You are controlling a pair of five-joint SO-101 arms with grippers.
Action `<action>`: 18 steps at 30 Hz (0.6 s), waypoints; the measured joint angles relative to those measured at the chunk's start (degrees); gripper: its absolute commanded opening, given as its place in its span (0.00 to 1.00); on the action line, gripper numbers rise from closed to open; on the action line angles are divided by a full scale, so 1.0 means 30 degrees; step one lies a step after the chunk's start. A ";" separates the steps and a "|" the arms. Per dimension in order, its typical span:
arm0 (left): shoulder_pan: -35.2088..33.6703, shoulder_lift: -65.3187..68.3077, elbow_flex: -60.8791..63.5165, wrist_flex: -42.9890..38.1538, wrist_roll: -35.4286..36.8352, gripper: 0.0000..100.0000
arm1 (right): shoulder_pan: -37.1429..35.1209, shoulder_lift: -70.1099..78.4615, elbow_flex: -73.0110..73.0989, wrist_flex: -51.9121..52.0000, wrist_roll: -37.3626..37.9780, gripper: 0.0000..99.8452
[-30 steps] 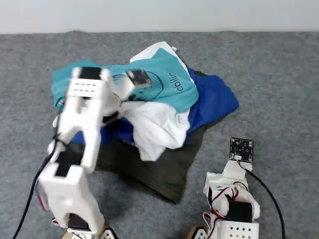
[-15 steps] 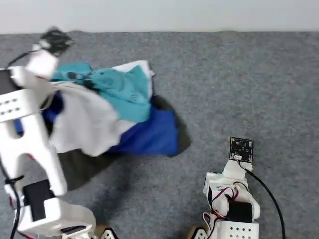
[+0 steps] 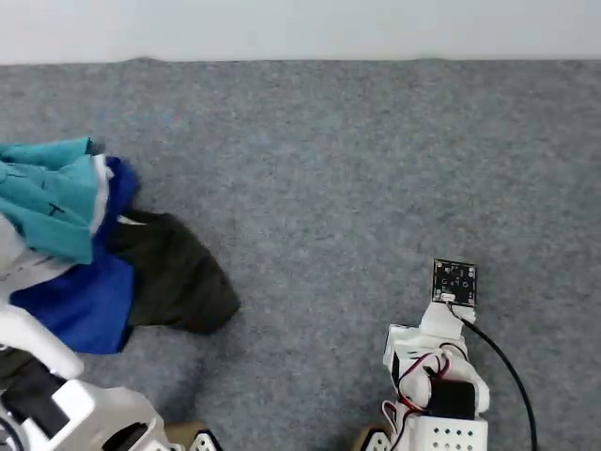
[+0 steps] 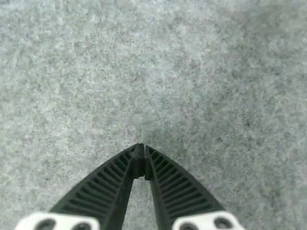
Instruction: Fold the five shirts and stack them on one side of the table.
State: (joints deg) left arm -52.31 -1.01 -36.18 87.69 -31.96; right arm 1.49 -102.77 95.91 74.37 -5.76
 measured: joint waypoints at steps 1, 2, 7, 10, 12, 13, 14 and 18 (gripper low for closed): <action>-0.0176 0.0000 0.0000 0.0000 0.0029 0.01 | 0.0000 0.0000 0.0000 0.0000 0.0000 0.01; -0.0352 0.0000 0.0176 0.0000 0.0029 0.01 | 0.0000 0.0000 0.0000 0.0000 0.0000 0.01; -0.1055 -0.0352 0.2374 0.0000 -0.0996 0.06 | 0.0000 0.0000 0.0000 0.0000 0.0000 0.01; -0.1465 -0.0352 0.3048 -0.0029 -0.2842 0.17 | 0.0000 0.0000 0.0000 0.0000 0.0000 0.01; -0.1788 -0.0352 0.3048 -0.0029 -0.3311 0.25 | 0.0000 0.0000 0.0000 0.0000 0.0000 0.01; -0.1963 -0.0381 0.3048 -0.0029 -0.3399 0.28 | 0.0000 0.0000 0.0000 0.0000 0.0000 0.01; -0.2081 -0.0469 0.3048 -0.0029 -0.3487 0.30 | 0.0000 0.0000 0.0000 0.0000 0.0000 0.01; -0.2139 -0.0703 0.2608 -0.0029 -0.3575 0.31 | 0.0000 0.0000 0.0000 0.0000 0.0000 0.01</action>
State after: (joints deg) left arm -58.73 -3.12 -28.35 87.60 -42.68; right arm 1.49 -102.77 95.91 74.37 -5.76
